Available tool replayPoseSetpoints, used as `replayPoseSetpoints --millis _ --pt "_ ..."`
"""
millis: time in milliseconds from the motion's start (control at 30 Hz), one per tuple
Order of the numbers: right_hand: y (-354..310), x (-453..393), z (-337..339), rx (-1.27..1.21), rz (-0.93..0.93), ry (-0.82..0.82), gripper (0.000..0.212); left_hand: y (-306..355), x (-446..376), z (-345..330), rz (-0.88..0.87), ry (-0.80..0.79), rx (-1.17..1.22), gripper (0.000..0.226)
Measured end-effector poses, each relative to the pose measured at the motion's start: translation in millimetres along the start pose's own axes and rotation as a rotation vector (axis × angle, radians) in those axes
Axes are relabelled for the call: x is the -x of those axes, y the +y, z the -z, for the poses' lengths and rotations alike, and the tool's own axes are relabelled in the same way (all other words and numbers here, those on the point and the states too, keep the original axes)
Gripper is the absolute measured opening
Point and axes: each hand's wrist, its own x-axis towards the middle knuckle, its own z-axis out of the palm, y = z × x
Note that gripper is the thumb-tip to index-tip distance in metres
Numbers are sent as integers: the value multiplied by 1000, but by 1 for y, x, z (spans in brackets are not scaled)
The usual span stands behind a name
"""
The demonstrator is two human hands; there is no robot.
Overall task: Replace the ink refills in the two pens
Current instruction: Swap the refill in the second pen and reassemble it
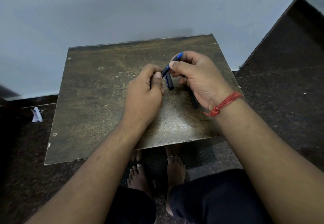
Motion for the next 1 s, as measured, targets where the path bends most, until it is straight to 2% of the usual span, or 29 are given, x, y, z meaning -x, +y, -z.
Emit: replayPoseSetpoints --millis 233,367,500,600,833,1000 --pt "3 0 -2 112 39 110 40 3 1 -2 0 -8 2 16" --pt "-1 -1 4 -101 60 152 23 2 0 -2 12 -3 10 16" --pt "-4 1 3 -276 65 52 8 1 0 -2 14 -1 25 16" --pt "-5 2 0 -282 70 35 7 1 0 -1 13 -1 32 16" --pt "-2 3 -6 -202 27 154 29 2 1 -3 -3 -4 27 15" --pt "-8 7 -7 -275 3 81 9 2 -1 -1 5 15 34 16"
